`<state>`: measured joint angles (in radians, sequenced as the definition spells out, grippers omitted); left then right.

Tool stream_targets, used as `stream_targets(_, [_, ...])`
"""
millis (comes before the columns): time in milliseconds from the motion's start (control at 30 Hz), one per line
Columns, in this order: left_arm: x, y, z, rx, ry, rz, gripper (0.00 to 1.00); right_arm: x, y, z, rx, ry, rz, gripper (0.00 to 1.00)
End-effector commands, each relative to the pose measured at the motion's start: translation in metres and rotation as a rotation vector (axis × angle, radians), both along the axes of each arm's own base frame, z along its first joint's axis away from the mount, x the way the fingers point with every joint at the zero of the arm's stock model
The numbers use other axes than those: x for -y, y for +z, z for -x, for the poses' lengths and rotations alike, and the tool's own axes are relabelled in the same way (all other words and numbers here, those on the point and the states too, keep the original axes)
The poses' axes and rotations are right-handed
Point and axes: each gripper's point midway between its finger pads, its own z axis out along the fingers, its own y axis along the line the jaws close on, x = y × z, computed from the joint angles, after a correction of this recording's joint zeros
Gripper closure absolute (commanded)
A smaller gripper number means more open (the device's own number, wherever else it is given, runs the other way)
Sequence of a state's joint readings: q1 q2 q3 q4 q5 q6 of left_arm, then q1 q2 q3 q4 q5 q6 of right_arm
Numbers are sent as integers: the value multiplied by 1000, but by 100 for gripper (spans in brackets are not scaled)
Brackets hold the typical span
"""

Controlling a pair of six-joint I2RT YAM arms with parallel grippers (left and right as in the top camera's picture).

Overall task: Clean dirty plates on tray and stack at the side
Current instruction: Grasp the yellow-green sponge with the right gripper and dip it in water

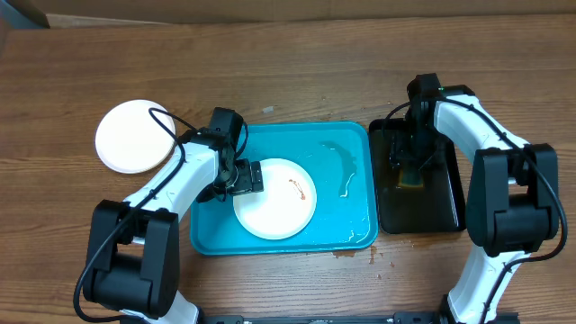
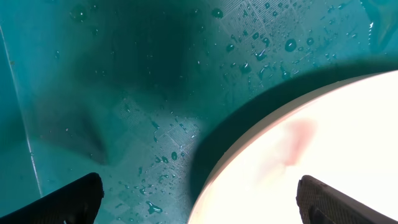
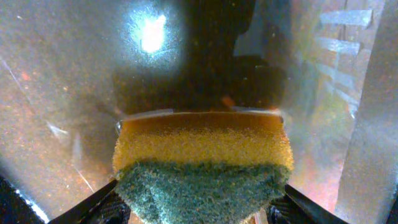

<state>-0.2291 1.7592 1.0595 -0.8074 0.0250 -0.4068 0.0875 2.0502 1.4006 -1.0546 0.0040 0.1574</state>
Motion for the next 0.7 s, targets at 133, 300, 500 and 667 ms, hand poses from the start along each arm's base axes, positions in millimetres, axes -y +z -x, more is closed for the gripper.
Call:
stream_targets(133, [0, 3, -6, 17, -16, -4, 0, 1, 8, -7, 30, -7, -1, 32])
stream_targets(300, [0, 3, -6, 17, -16, -4, 0, 5, 22, -20, 62, -5, 25, 32])
stream_targets(500, [0, 3, -6, 17, -16, -4, 0, 6, 23, -27, 87, -7, 33, 62])
stream_targets(667, [0, 3, -6, 17, -16, -4, 0, 7, 15, -24, 86, -7, 33, 68])
